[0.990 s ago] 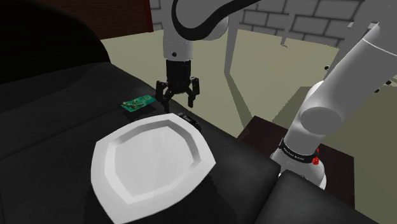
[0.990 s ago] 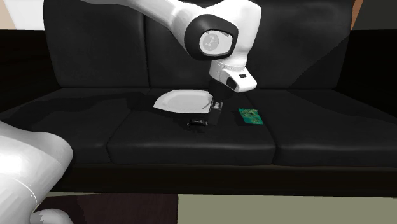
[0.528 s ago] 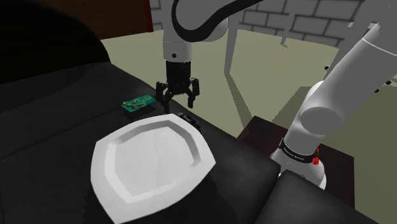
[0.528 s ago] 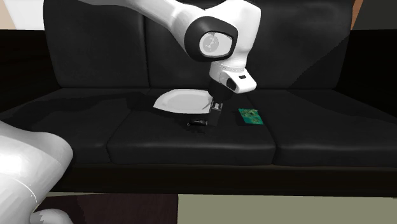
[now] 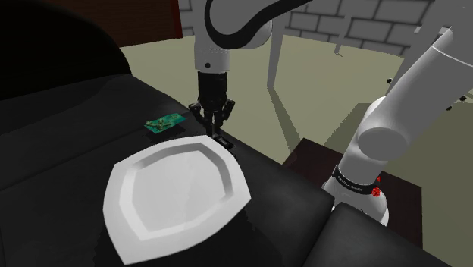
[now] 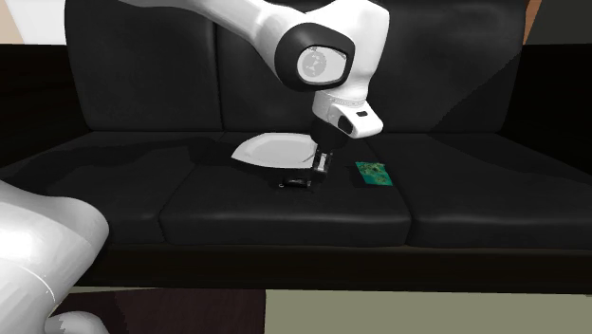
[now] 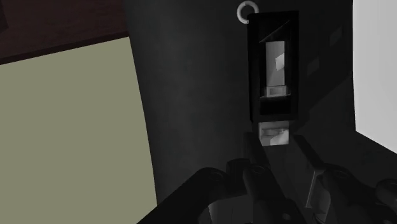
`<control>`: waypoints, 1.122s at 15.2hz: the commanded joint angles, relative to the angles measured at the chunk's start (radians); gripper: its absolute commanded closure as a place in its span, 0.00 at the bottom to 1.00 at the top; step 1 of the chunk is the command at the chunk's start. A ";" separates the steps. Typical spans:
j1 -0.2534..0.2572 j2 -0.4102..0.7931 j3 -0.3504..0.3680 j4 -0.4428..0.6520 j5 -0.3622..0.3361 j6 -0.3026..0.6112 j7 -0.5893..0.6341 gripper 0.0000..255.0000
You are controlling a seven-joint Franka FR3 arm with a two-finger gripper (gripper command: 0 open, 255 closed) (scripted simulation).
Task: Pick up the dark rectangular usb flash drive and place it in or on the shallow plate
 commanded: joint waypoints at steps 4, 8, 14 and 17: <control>0.000 -0.007 -0.002 0.017 -0.002 -0.026 0.008 1.00; -0.002 -0.022 -0.011 0.057 -0.005 -0.081 0.017 1.00; -0.005 -0.039 -0.022 0.122 -0.011 -0.161 0.033 1.00; -0.007 -0.044 -0.028 0.157 -0.014 -0.200 0.041 1.00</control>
